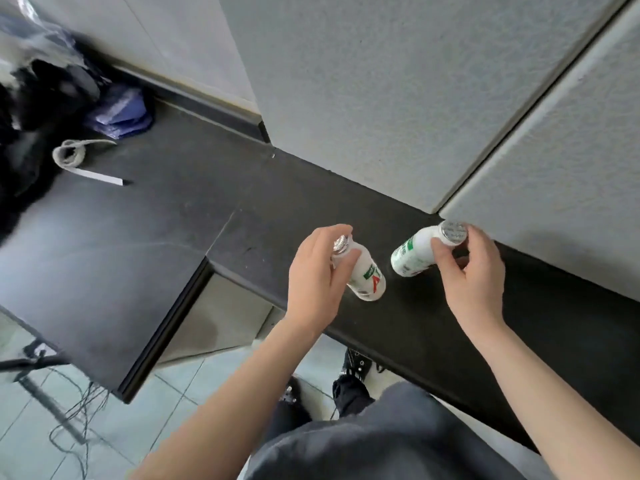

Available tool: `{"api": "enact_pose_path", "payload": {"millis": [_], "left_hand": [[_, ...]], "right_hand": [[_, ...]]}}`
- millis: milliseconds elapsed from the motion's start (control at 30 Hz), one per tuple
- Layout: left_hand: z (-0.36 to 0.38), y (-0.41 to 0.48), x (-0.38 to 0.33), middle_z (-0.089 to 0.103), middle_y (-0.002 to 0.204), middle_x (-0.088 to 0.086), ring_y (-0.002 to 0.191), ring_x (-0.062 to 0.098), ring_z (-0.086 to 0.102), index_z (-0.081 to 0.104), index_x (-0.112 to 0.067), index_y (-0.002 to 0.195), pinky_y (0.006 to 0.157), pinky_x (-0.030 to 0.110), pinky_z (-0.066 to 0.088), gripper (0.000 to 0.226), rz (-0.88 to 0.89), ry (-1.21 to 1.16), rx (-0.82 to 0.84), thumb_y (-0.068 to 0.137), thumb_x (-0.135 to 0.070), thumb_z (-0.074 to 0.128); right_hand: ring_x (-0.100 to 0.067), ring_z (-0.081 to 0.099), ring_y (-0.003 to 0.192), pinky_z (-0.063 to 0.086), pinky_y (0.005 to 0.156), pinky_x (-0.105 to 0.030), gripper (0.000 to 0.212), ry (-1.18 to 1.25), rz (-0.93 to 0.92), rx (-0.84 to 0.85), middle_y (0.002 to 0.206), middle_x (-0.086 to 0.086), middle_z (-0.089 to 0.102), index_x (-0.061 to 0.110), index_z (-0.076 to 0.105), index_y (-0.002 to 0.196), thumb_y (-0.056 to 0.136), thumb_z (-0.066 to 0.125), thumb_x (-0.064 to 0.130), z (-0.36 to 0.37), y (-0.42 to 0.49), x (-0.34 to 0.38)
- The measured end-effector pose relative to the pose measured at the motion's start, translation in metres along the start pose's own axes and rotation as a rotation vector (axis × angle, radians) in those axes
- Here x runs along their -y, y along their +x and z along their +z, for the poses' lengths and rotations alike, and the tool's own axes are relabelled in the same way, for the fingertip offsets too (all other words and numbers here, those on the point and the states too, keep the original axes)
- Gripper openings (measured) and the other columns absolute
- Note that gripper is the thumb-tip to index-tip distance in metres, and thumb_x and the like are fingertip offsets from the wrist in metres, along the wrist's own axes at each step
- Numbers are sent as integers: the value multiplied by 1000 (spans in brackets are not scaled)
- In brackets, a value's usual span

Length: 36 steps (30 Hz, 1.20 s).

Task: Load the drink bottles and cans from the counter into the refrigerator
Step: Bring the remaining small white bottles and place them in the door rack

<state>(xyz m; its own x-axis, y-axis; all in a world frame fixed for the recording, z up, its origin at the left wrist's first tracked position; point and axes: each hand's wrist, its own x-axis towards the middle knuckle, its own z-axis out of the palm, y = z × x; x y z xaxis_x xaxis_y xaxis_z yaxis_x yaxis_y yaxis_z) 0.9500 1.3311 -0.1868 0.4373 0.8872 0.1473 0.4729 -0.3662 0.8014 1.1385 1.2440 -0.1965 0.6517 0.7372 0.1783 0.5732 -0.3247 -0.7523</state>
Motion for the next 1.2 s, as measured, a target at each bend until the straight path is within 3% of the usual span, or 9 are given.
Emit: {"api": "enact_pose_path", "payload": {"millis": [67, 200, 300, 500, 567, 700, 933, 1033, 1200], "left_hand": [[-21, -26, 12, 53, 104, -22, 96, 3, 53, 50, -33, 110, 81, 13, 40, 21, -70, -21, -69, 90, -36, 46], [-66, -82, 40, 56, 100, -27, 97, 3, 54, 54, -34, 109, 80, 25, 47, 22, -204, -47, -147, 89, -41, 47], [-102, -128, 59, 56, 103, -30, 92, 2, 55, 54, -38, 105, 73, 22, 47, 16, -303, -82, -212, 89, -39, 51], [-182, -234, 89, 62, 97, -18, 73, 11, 58, 54, -48, 98, 61, 20, 45, 17, -532, -148, -573, 86, -36, 55], [-205, -268, 96, 63, 96, -17, 73, 11, 58, 55, -49, 97, 63, 20, 47, 19, -574, -139, -660, 85, -35, 56], [-247, -335, 111, 65, 99, -12, 85, 13, 61, 57, -47, 99, 69, 24, 47, 25, -631, -112, -756, 88, -26, 64], [-297, -455, 128, 66, 95, -11, 84, 12, 61, 58, -47, 97, 67, 22, 46, 19, -726, -107, -1055, 82, -36, 61], [-309, -505, 131, 64, 95, -14, 86, 10, 60, 60, -42, 99, 69, 22, 47, 19, -792, -101, -1184, 80, -36, 62], [-316, -579, 135, 64, 99, -13, 92, 11, 60, 59, -45, 99, 77, 36, 51, 21, -939, -87, -1421, 80, -36, 61]], "right_hand": [[-9, 50, 85, 37, 65, -11, 25, 26, 6, 55, 88, 23, 50, 14, 59, 111, 90, 59, 28, 7, -19, 11], [-4, 54, 91, 42, 65, -7, 38, 86, -13, 199, 97, 12, 56, 18, 58, 115, 88, 51, 44, 30, -56, 35], [-3, 56, 93, 40, 70, -9, 26, 119, -68, 335, 95, 21, 57, 27, 57, 108, 89, 55, 45, 54, -79, 60], [-7, 56, 90, 44, 72, -21, 22, 200, -201, 596, 96, 19, 59, 38, 53, 99, 83, 48, 53, 107, -141, 137], [-7, 57, 92, 44, 70, -18, 21, 236, -234, 657, 96, 18, 60, 41, 52, 95, 81, 47, 57, 122, -167, 161], [-11, 57, 90, 45, 69, -22, 43, 283, -300, 756, 98, 10, 63, 30, 57, 102, 78, 46, 63, 151, -226, 207], [-3, 58, 83, 40, 65, -7, 28, 316, -484, 990, 89, 12, 63, 39, 57, 87, 75, 52, 63, 201, -335, 282], [-4, 56, 79, 41, 61, -9, 41, 336, -551, 1121, 88, 4, 63, 28, 61, 92, 73, 52, 64, 218, -386, 311], [-5, 55, 76, 41, 61, -15, 35, 355, -681, 1313, 85, 7, 63, 30, 60, 89, 76, 55, 62, 246, -459, 354]]}}
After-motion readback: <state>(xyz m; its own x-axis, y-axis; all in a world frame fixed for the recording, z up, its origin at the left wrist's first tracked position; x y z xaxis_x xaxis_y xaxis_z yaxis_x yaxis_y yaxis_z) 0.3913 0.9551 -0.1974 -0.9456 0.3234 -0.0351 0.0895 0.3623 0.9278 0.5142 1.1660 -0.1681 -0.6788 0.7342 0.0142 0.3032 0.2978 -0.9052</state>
